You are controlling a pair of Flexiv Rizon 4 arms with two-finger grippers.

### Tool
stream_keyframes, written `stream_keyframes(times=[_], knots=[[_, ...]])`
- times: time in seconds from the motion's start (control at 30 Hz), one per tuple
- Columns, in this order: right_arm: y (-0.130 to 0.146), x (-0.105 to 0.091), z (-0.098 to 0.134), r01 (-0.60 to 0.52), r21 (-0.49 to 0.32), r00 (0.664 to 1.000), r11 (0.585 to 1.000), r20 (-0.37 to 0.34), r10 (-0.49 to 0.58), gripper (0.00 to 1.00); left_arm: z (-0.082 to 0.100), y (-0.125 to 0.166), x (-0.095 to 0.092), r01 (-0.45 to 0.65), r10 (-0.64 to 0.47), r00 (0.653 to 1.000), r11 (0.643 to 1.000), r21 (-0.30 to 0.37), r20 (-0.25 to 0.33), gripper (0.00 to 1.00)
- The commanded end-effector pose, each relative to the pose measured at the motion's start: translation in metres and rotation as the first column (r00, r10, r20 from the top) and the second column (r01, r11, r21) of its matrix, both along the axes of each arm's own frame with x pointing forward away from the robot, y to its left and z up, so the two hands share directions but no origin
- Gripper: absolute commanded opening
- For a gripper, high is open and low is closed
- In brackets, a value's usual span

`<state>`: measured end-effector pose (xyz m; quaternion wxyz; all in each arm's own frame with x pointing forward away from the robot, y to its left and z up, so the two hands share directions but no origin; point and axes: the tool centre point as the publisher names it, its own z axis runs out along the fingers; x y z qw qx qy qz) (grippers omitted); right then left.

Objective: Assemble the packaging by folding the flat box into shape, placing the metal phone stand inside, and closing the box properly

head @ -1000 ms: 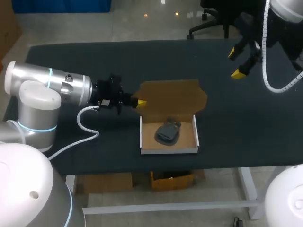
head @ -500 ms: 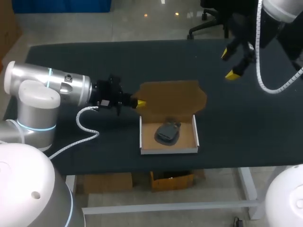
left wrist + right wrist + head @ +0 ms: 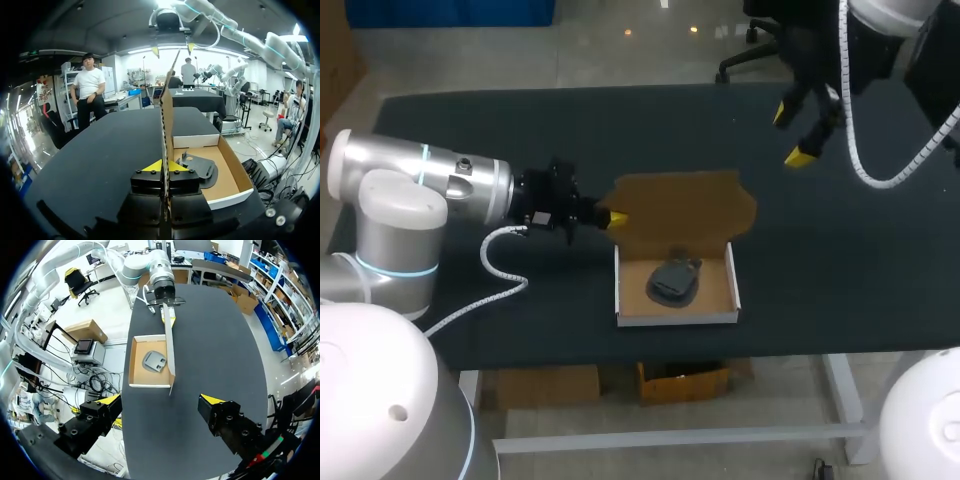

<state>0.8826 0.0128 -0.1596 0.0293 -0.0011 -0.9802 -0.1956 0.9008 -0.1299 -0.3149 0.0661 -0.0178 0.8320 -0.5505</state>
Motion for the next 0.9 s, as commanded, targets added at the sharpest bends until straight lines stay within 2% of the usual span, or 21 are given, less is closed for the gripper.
stream_keyframes(times=[0.03,0.3,0.57,0.9], knots=[[0.009,0.007,0.002,-0.011,-0.021,1.0,1.0,-0.02,0.01,1.0,-0.001,0.001,0.0,0.0,0.0,1.0,1.0,-0.002,0.001,0.0],[0.022,0.016,0.005,-0.033,-0.062,0.999,0.998,-0.041,0.03,1.0,-0.001,0.001,0.0,0.0,0.0,1.0,1.0,-0.002,0.001,0.0],[0.042,0.03,0.009,-0.026,-0.092,1.0,0.995,-0.002,0.026,1.0,-0.001,0.001,0.0,0.0,0.0,1.0,1.0,-0.002,0.001,0.0],[0.073,0.048,0.003,-0.026,-0.143,1.0,0.989,0.011,0.028,1.0,-0.001,0.001,0.0,0.0,0.0,1.0,1.0,-0.002,0.001,0.0]])
